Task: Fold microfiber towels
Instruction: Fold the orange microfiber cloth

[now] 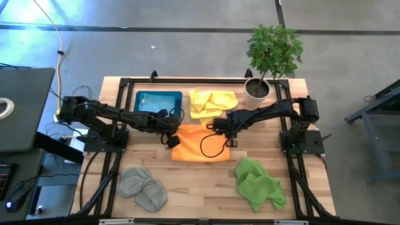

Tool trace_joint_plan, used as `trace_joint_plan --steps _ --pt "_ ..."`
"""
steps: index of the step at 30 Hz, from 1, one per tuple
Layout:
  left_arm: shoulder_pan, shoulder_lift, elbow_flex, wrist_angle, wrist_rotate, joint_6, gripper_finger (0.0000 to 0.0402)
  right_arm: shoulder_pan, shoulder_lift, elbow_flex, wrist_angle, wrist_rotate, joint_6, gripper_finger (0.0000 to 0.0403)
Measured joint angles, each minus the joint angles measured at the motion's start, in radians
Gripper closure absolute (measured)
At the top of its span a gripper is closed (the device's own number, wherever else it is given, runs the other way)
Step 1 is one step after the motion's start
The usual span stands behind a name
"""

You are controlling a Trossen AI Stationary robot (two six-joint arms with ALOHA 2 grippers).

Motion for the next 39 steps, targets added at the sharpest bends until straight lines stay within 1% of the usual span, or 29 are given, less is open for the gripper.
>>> trace_joint_plan --steps 4,9,15,20,32,39 --pt "0.0 0.0 0.0 -0.019 -0.012 -0.006 0.0401 -0.015 0.0 0.0 0.017 0.0 -0.002 0.0274" --pt "0.0 0.0 0.0 -0.019 -0.018 -0.006 0.0401 -0.019 0.0 0.0 0.048 -0.02 -0.002 0.0278" --pt "0.0 0.0 0.0 -0.019 -0.021 -0.005 0.0401 -0.019 0.004 0.0 0.079 -0.077 0.005 0.0299" --pt "0.0 0.0 0.0 -0.019 -0.021 0.001 0.0401 -0.019 0.009 0.0 0.073 -0.077 0.005 0.0324" --pt "0.0 0.001 0.0 -0.019 -0.026 0.003 0.0401 -0.019 0.034 0.001 0.07 -0.067 0.005 0.0397" --pt "0.0 0.001 0.0 -0.014 -0.048 0.003 0.0401 -0.019 0.012 0.001 0.038 -0.045 -0.004 0.0402"
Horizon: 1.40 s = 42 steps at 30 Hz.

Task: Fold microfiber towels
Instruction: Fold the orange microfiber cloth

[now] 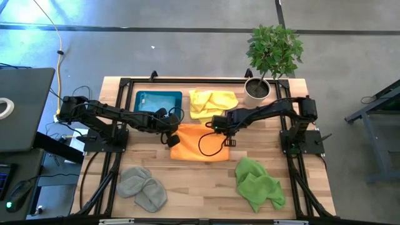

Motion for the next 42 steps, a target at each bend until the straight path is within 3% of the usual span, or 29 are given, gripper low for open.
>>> trace_joint_plan --steps 13,18,23,27,32,35,38,42 --pt "0.0 0.0 0.0 0.01 -0.041 -0.005 0.0401 0.0 -0.04 0.0 0.013 0.059 -0.01 0.0402" --pt "0.0 0.0 0.0 -0.003 -0.086 -0.008 0.0401 -0.001 -0.04 0.0 0.014 0.166 -0.016 0.0403" --pt "0.0 0.0 0.0 -0.031 -0.034 -0.008 0.04 -0.005 -0.04 0.0 0.052 0.163 -0.033 0.0396" --pt "0.0 0.0 0.0 -0.031 -0.058 -0.008 0.0389 -0.006 -0.04 0.0 0.057 0.143 -0.026 0.0349" --pt "0.0 0.0 0.0 -0.031 -0.076 0.007 0.0344 -0.006 -0.04 0.0 0.052 0.129 -0.017 0.0263" --pt "0.0 0.0 0.0 -0.031 -0.074 0.009 0.0315 -0.006 -0.04 0.0 0.05 0.086 0.041 0.0237" --pt "0.0 0.0 0.016 -0.038 -0.005 0.008 0.0295 -0.004 -0.044 0.0 0.058 -0.023 0.068 0.0233" --pt "-0.011 0.0 0.053 -0.017 0.177 0.011 0.0287 0.025 -0.04 0.0 0.12 -0.102 0.099 0.0249"
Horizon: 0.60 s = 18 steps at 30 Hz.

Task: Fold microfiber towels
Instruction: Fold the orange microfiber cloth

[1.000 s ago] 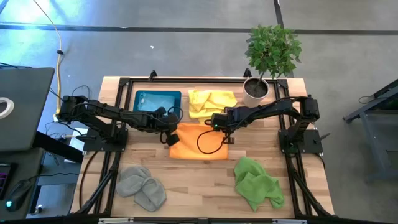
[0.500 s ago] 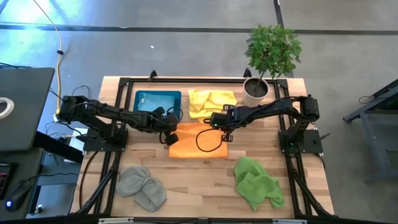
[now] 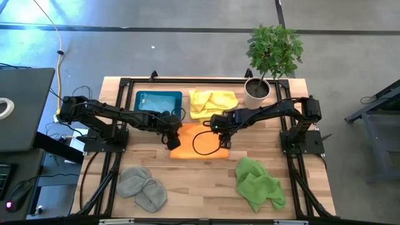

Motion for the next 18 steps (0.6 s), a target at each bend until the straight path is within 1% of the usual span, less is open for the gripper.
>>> trace_joint_plan --steps 2,4,9,14,18 --pt "-0.02 0.0 0.002 0.026 0.054 0.01 0.0288 0.022 0.005 -0.001 0.028 0.0 0.0 0.0259" --pt "-0.044 0.0 -0.001 0.024 0.083 0.022 0.029 0.044 0.01 -0.019 0.103 0.001 0.01 0.0266" --pt "-0.105 0.0 -0.023 0.001 0.092 0.008 0.0295 0.097 0.011 -0.114 0.24 -0.001 0.059 0.0274" --pt "-0.144 0.0 -0.023 0.041 0.091 0.005 0.0295 0.136 0.009 -0.173 0.278 0.006 0.12 0.0274" --pt "-0.16 0.0 -0.023 0.077 0.089 -0.021 0.0296 0.159 0.003 -0.192 0.242 0.034 0.117 0.0274"
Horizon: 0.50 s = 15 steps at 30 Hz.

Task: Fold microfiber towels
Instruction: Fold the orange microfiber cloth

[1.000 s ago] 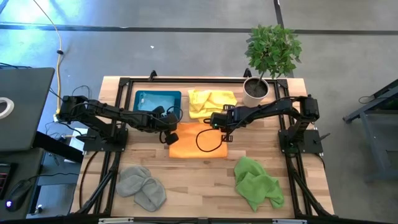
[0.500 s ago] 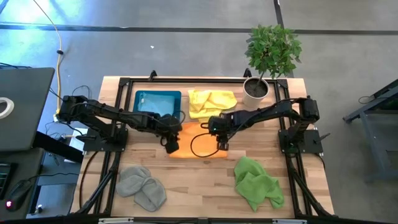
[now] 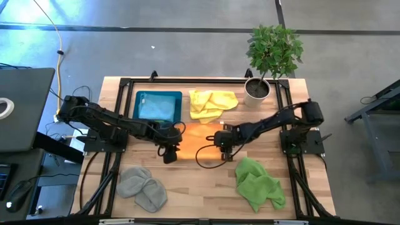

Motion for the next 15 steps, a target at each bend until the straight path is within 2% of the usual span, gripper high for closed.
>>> trace_joint_plan --steps 5,10,15 --pt "-0.013 0.0 0.0 0.02 0.0 -0.001 0.0296 0.007 -0.03 -0.003 -0.125 0.013 -0.052 0.0274" --pt "-0.014 0.0 0.0 0.02 -0.001 -0.001 0.0296 0.007 -0.133 -0.001 -0.229 0.02 -0.06 0.0274" --pt "-0.012 0.0 0.0 0.021 -0.056 0.001 0.0296 0.007 -0.268 -0.035 -0.251 0.074 0.097 0.0274"
